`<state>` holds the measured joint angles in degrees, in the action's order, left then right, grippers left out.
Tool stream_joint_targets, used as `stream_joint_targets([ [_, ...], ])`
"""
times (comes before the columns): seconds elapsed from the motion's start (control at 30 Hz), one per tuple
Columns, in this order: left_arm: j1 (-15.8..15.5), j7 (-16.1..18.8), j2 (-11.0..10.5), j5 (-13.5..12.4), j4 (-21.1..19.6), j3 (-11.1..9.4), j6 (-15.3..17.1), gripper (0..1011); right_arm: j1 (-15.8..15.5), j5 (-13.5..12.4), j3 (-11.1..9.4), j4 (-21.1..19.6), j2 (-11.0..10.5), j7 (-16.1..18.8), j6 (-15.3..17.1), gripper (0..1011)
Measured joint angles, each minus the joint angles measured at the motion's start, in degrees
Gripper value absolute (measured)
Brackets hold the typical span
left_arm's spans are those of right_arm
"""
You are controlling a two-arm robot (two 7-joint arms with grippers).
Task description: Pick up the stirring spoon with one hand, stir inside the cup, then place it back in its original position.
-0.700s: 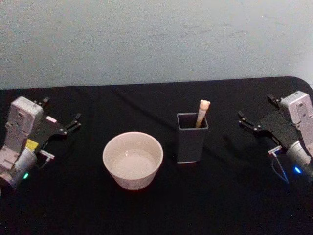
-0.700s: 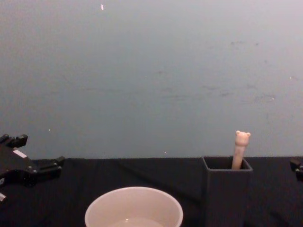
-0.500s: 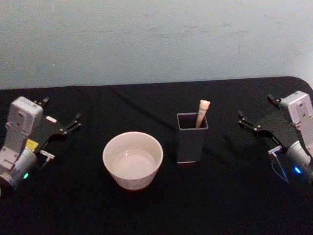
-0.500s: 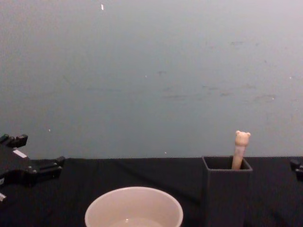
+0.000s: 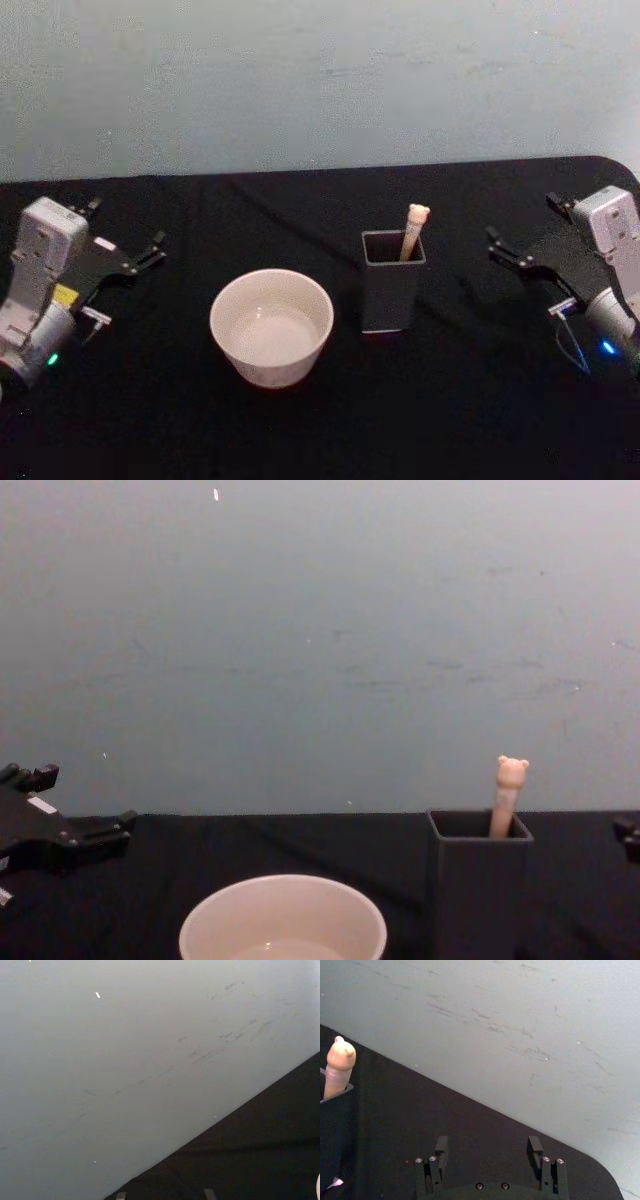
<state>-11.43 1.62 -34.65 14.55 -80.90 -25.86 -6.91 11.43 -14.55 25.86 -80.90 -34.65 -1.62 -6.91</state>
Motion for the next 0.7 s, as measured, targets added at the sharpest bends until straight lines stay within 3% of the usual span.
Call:
stream_joint_targets([
  [0.7, 0.00, 0.00, 0.00, 0.00, 0.00, 0.00, 0.00, 1001, 0.00, 0.00, 0.00, 0.00, 0.00, 0.00, 0.00, 1000],
])
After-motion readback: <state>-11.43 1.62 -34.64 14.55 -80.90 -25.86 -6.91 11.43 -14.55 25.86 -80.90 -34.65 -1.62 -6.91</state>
